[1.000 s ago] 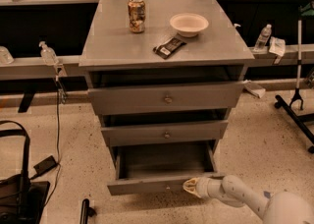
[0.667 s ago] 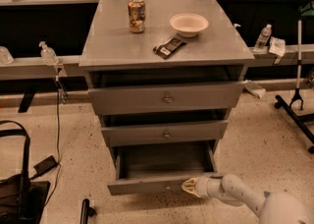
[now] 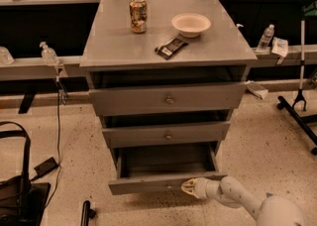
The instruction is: Close bottom drawer
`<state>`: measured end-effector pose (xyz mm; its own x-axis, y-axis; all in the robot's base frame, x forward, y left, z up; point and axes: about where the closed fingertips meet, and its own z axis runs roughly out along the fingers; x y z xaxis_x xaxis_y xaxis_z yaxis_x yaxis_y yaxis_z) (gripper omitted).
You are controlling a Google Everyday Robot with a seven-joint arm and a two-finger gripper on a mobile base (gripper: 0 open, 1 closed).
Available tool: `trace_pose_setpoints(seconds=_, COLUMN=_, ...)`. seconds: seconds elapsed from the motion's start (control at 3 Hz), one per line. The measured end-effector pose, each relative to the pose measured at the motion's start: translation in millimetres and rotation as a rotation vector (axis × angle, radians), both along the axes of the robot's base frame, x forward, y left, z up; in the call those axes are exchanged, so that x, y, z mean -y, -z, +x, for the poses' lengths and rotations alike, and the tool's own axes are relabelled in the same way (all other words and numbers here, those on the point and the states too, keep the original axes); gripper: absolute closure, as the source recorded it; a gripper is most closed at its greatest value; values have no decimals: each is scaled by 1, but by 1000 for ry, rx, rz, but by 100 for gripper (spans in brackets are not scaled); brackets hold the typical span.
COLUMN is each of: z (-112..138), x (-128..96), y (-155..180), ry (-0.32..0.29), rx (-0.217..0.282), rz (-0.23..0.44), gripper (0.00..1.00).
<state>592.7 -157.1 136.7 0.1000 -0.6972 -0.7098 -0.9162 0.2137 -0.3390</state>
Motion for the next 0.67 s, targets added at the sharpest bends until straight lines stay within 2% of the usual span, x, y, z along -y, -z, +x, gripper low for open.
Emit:
trace_pose_setpoints(seconds=0.33, z=14, x=1, y=7, ry=17, rx=31, rz=-10, gripper=100)
trace_pose_setpoints(seconds=0.67, z=15, x=2, y=8, ry=19, rx=35, rz=-11, gripper=100)
